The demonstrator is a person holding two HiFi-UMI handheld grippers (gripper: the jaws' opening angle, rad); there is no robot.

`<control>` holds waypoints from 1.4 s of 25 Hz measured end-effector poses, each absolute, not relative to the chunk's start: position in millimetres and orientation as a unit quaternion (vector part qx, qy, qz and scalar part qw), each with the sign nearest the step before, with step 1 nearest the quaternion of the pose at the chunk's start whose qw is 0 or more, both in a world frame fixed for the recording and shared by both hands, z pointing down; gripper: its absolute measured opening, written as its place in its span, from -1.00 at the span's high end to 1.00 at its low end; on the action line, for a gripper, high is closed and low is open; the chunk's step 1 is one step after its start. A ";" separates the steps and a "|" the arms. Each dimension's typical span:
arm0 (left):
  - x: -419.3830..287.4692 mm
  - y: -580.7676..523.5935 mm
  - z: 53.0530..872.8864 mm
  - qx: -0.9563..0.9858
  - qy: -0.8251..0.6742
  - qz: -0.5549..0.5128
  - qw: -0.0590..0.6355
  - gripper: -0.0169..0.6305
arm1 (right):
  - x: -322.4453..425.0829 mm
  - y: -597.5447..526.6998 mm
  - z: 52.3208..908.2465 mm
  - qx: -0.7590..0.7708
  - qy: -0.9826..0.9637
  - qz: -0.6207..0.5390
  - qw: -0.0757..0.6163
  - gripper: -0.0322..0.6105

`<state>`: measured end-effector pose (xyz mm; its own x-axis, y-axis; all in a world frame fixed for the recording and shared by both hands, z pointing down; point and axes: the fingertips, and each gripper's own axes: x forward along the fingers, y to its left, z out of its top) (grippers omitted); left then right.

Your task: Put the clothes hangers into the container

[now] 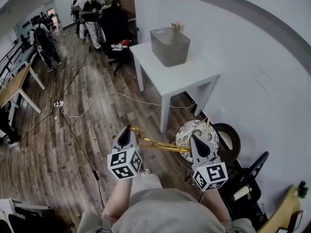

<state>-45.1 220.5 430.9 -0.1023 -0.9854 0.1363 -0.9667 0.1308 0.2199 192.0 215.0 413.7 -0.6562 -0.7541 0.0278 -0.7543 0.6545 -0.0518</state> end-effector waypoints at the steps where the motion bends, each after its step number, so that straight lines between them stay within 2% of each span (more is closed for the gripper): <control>1: -44.5 219.8 431.3 0.659 -0.741 -0.037 0.125 0.88 | 192.2 214.7 414.9 0.415 -0.909 0.031 0.001 0.90; 19: -58.2 146.9 453.0 0.670 -0.728 -0.018 0.142 0.88 | 173.1 142.7 431.7 0.429 -0.901 0.053 0.015 0.90; 35: -124.9 -12.8 434.3 0.691 -0.711 -0.016 0.129 0.88 | 108.9 -2.6 418.5 0.459 -0.887 0.046 0.015 0.90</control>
